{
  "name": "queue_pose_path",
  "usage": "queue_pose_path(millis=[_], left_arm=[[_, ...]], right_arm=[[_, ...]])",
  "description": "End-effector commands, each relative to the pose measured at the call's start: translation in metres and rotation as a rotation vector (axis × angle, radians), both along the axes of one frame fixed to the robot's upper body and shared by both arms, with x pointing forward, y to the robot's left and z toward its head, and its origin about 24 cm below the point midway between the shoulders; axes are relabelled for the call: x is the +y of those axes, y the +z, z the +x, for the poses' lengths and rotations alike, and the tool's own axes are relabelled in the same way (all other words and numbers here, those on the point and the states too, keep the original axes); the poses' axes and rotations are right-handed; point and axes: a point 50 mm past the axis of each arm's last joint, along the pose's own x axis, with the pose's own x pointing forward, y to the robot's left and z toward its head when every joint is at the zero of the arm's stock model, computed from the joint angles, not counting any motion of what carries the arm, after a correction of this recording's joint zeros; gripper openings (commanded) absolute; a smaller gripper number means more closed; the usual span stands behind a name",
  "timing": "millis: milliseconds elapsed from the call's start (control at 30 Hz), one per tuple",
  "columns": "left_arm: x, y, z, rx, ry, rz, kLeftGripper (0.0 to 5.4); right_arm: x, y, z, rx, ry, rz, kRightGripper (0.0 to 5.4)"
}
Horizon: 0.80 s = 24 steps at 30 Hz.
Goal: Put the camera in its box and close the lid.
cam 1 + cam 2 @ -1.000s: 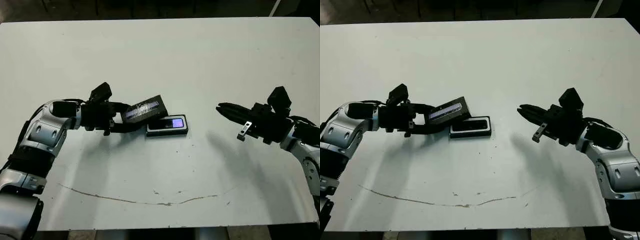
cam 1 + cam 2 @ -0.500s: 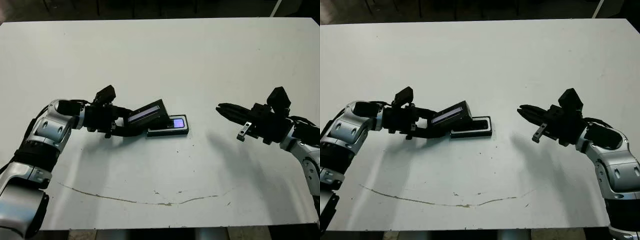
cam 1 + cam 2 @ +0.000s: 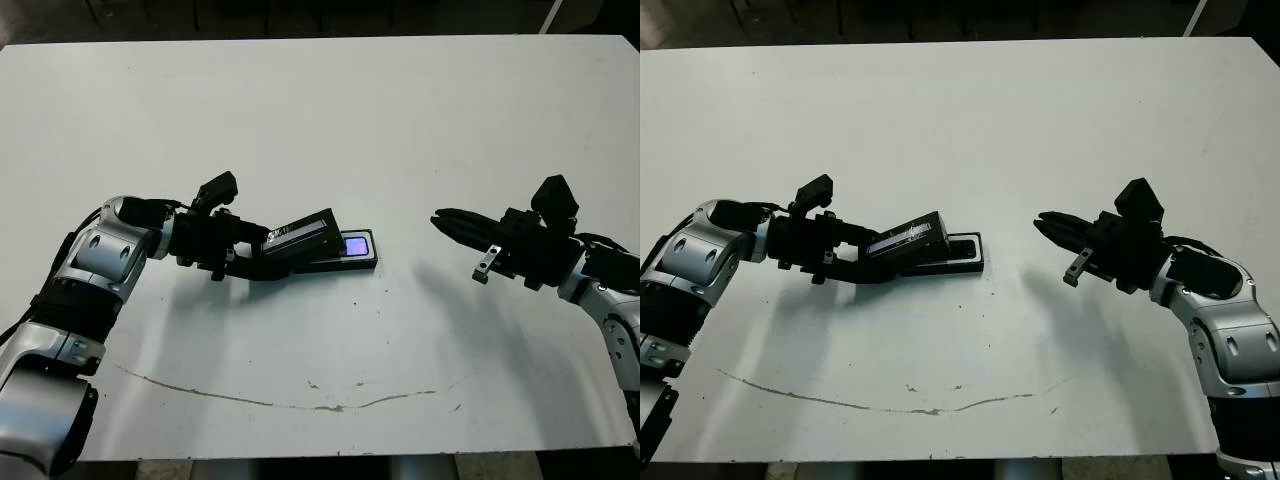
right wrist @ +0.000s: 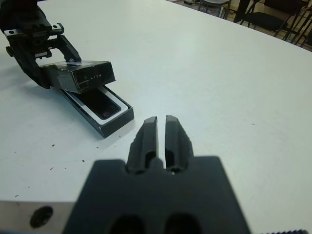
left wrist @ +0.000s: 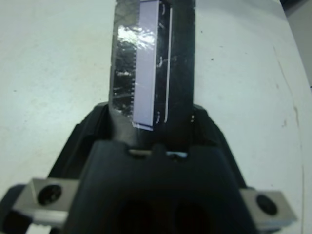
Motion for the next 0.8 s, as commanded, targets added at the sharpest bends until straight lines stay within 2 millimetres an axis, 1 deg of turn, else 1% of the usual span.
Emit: queue_pose_path(millis=[33,167,233,333,567,800], left_arm=[[0.002,-0.011,-0.008,0.048,-0.025,0.015,2.77],[0.0,-0.015,-0.009,0.033,-0.02,0.029,2.77],[-0.002,-0.017,-0.01,-0.034,-0.002,0.052,2.77],[-0.007,-0.023,-0.012,-0.07,0.024,0.065,2.77],[-0.023,-0.03,-0.014,-0.079,0.025,0.076,2.77],[-0.036,-0.033,-0.013,-0.054,-0.026,0.086,2.77]], right_arm=[[-0.002,-0.003,0.0,0.021,-0.013,-0.021,0.0],[-0.002,-0.002,-0.001,0.012,-0.013,-0.03,0.0],[-0.002,-0.002,-0.001,0.011,-0.013,-0.03,0.0],[-0.002,-0.003,-0.001,0.015,-0.012,-0.024,0.0],[-0.002,-0.003,-0.001,0.017,-0.015,-0.024,0.0],[-0.001,-0.003,-0.001,0.009,-0.009,-0.015,0.0]])
